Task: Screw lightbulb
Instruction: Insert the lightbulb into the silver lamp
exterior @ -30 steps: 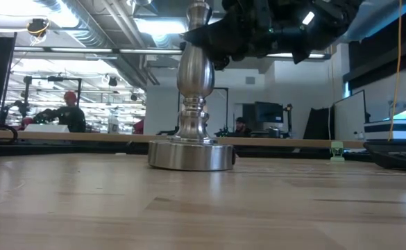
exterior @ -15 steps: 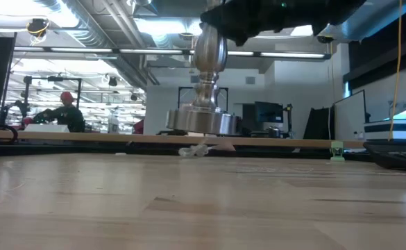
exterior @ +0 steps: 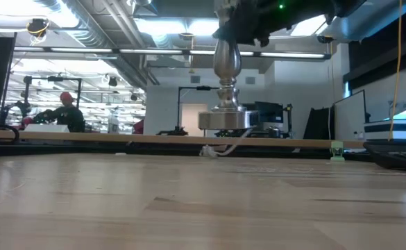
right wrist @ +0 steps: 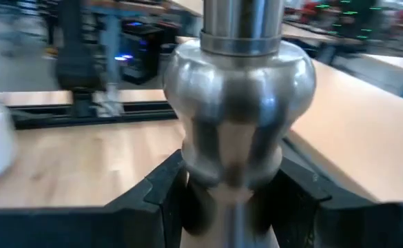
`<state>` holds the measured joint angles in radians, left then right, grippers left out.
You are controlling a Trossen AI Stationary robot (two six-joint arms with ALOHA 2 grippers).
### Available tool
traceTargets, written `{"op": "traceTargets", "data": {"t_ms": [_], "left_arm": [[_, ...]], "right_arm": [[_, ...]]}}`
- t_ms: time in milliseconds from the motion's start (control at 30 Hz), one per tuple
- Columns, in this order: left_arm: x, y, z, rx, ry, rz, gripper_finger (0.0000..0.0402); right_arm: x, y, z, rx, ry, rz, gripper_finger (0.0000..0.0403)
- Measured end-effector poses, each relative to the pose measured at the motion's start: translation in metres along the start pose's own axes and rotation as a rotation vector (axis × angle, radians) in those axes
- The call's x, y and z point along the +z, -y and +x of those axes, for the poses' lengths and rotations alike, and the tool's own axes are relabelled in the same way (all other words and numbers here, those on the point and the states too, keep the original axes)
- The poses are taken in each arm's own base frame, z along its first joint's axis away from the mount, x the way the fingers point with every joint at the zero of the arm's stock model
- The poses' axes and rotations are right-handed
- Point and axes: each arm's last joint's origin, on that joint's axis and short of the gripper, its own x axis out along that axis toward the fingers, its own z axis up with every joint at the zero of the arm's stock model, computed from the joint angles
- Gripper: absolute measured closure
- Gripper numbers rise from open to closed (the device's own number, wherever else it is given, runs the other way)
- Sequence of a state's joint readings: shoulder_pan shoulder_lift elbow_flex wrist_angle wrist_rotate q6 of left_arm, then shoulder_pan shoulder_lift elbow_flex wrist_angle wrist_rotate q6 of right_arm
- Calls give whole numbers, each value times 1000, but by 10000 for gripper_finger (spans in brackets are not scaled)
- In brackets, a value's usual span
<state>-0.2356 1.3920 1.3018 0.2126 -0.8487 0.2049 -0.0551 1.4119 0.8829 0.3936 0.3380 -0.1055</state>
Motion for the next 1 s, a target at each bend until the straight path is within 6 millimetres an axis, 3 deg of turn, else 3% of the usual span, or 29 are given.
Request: {"op": "traceTargets", "data": {"t_ms": [167,333,533,1000], "left_arm": [[-8,15,4,88,0,10,98],[-17,18,22,146,23,-21,98],[-26,9,42,208,34,-52,98],[-23,-12,58,229,92,-60,98]], "right_arm": [[-7,9,8,-128,-24,34,244],[-7,11,10,-174,-9,55,244],[-7,10,10,-167,-2,47,244],[-17,5,20,-123,-15,28,244]]}}
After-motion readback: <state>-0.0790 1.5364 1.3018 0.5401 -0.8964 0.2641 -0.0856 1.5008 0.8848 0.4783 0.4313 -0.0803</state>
